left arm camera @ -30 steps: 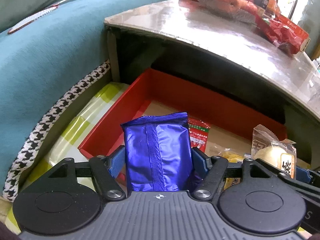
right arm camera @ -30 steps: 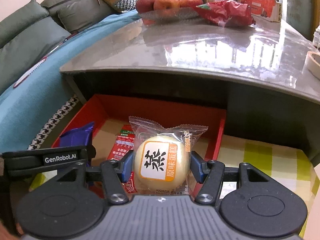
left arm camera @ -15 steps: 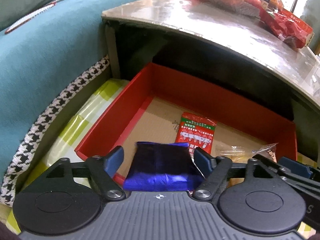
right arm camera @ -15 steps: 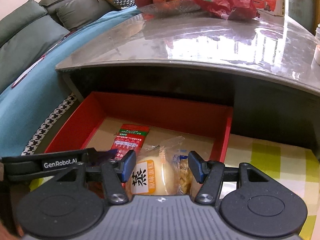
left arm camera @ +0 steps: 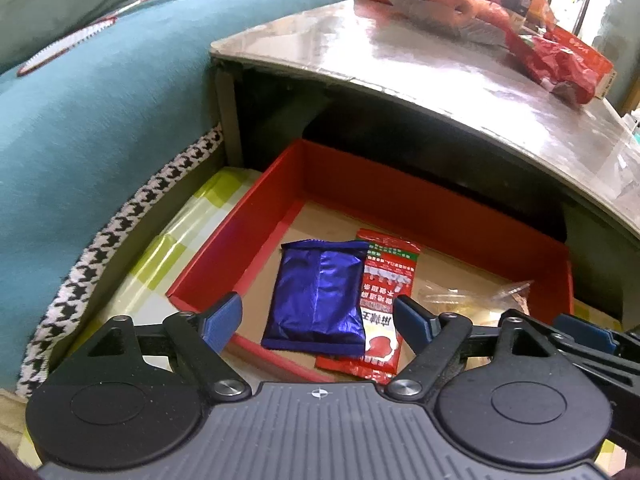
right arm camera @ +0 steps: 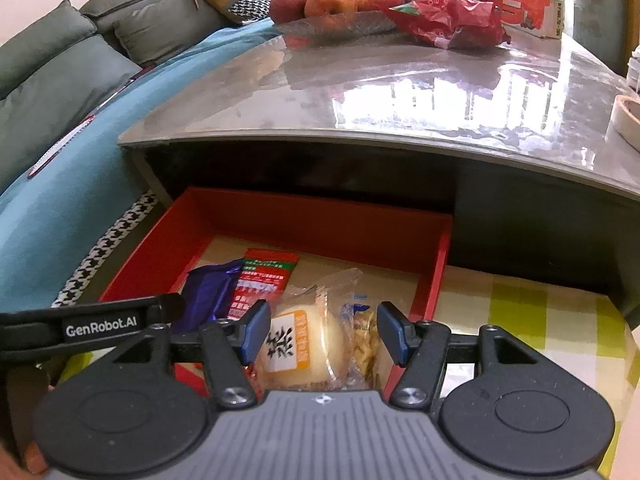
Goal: Organize snacks
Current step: 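Carry the blue packet and bun pack into the red tray and release both, then move the left tool toward the Trolli pack while the right tool approaches the sausage pack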
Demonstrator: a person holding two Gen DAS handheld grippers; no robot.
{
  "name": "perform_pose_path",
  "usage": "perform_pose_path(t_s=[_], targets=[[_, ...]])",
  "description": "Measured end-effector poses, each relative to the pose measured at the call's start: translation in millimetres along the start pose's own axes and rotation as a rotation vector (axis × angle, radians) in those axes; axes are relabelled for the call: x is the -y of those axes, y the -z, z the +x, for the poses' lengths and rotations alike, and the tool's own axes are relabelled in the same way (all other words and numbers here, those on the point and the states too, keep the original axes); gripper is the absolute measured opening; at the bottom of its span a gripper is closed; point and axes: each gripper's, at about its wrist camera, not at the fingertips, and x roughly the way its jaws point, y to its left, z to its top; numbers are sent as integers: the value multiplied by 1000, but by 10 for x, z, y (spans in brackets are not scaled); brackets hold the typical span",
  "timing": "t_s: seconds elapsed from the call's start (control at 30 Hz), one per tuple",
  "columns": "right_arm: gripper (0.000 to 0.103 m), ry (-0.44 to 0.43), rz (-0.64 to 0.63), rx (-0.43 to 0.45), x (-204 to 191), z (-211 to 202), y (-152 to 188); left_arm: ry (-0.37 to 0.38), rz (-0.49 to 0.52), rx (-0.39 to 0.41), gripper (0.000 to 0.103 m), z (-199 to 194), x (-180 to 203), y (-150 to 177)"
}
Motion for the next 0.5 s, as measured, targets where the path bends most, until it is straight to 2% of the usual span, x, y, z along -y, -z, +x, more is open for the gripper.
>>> perform_pose_path(t_s=[0.27,0.5], targets=[[65,-4,-23,4,-45,-246,140,-5,20,22,88,-257,-16,156],[65,-3,-52,-15,-55,-420,345,-7,25,8,89,-399,-77,341]])
